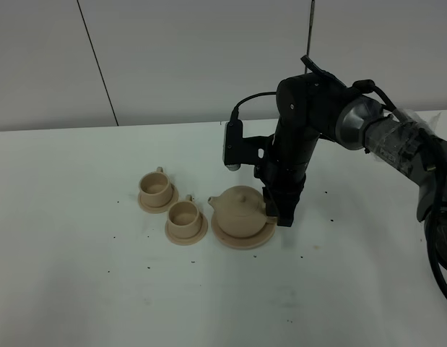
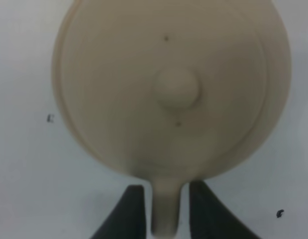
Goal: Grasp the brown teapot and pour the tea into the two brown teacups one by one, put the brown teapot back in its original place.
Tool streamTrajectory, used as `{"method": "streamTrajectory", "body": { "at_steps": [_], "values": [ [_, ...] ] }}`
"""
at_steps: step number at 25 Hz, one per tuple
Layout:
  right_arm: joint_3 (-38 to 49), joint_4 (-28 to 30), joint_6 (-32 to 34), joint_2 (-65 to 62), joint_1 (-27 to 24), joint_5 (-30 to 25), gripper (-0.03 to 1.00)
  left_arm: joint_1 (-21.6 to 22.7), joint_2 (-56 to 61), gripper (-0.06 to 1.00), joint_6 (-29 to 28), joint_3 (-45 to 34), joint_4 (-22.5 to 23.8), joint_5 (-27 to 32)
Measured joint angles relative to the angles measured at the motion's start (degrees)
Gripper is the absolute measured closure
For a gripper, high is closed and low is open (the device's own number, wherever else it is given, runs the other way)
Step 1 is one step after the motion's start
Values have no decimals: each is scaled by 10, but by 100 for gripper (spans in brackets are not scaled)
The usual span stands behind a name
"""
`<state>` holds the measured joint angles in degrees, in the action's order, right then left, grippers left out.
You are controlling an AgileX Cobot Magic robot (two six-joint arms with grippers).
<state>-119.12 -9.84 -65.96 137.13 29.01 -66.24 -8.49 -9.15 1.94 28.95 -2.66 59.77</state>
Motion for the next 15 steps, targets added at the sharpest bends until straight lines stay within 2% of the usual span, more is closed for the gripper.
{"method": "streamTrajectory", "body": {
  "at_steps": [5,15],
  "values": [
    [0,-1,0,1,0,-1,87,0,0,71,0,0,0,0],
    [-1,-2,0,1,0,-9,87,0,0,71,0,0,0,0]
  ]
}}
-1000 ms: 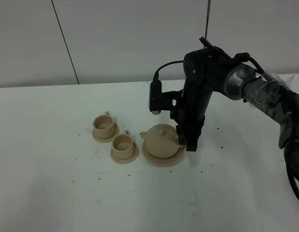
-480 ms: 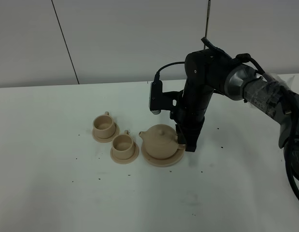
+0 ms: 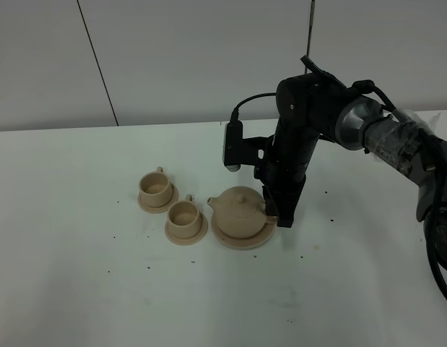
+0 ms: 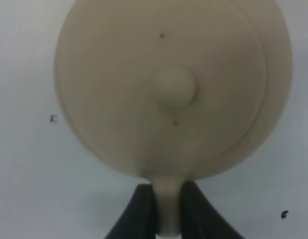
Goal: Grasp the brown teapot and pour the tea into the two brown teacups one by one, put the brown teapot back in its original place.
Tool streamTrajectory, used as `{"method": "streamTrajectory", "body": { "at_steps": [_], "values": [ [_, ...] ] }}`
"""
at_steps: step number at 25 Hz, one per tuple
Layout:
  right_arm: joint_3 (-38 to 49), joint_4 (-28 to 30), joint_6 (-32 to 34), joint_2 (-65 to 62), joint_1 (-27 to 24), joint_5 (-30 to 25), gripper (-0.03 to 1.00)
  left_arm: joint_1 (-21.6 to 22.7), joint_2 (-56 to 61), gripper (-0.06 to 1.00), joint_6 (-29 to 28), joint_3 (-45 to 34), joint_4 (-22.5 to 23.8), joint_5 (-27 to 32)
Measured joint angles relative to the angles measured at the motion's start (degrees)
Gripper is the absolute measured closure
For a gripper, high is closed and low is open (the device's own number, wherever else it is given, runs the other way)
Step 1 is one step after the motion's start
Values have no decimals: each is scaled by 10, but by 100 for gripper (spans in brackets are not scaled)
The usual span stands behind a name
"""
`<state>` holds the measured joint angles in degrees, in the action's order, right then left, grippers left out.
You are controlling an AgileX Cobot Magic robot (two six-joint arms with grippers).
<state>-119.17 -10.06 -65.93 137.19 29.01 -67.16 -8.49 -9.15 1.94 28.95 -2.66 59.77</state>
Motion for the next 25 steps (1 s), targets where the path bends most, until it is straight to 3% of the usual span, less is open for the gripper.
{"method": "streamTrajectory", "body": {
  "at_steps": [25],
  "values": [
    [0,-4,7,0,0,-3,87,0,0,71,0,0,0,0]
  ]
}}
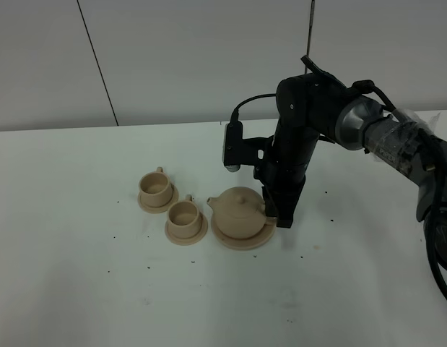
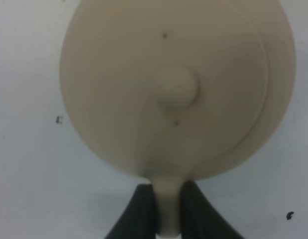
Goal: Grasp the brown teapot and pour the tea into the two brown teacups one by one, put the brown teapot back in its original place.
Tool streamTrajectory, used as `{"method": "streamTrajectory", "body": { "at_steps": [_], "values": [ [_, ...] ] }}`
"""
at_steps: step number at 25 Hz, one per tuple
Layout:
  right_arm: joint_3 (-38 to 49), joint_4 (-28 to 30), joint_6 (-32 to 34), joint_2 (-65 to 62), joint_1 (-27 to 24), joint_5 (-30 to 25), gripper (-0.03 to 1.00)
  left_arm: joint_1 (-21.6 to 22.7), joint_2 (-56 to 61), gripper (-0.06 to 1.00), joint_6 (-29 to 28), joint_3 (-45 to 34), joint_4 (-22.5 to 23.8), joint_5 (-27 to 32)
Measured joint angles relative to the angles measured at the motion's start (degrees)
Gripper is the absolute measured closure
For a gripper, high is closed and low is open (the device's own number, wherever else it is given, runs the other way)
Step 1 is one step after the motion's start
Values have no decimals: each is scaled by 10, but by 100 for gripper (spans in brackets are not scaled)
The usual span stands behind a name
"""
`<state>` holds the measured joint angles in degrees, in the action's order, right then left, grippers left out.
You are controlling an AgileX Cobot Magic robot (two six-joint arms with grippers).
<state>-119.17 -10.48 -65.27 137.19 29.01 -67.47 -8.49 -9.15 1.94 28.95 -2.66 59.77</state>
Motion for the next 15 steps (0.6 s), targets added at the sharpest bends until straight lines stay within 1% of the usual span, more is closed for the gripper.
{"method": "streamTrajectory", "body": {
  "at_steps": [15],
  "values": [
    [0,0,9,0,0,0,87,0,0,71,0,0,0,0]
  ]
}}
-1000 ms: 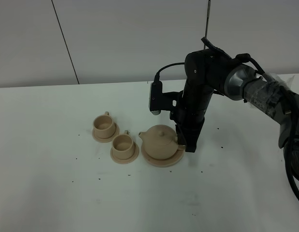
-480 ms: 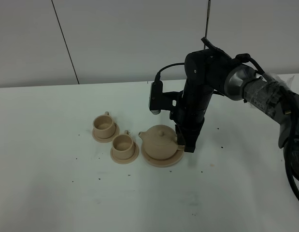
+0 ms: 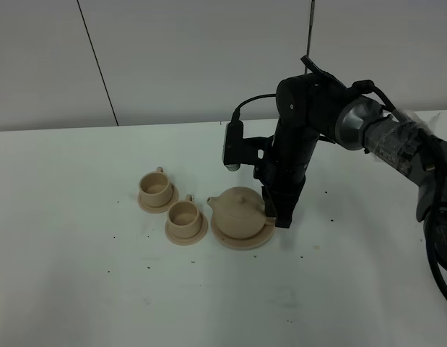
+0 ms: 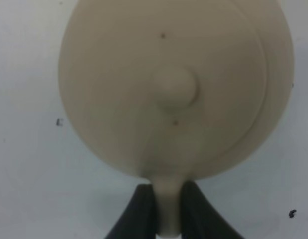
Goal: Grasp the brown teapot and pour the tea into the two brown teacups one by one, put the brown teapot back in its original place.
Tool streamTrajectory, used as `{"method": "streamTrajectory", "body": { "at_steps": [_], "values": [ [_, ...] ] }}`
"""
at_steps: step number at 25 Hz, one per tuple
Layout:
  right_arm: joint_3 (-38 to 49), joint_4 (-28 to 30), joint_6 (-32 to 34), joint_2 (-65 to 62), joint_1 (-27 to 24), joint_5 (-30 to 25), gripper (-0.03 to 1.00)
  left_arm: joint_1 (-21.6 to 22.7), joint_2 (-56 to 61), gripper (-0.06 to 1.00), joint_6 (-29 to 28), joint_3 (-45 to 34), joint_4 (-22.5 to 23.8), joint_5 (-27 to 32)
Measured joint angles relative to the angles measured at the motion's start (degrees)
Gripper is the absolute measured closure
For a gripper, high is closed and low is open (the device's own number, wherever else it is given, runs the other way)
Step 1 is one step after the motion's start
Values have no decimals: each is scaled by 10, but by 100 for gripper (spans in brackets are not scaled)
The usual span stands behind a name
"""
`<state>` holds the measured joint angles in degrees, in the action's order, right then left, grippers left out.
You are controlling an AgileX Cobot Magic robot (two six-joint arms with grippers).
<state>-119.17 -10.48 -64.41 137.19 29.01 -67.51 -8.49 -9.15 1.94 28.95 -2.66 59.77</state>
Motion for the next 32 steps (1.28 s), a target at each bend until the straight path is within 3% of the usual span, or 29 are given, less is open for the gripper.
{"method": "streamTrajectory", "body": {
  "at_steps": [32],
  "values": [
    [0,-8,13,-6,1,0,87,0,0,71,0,0,0,0]
  ]
}}
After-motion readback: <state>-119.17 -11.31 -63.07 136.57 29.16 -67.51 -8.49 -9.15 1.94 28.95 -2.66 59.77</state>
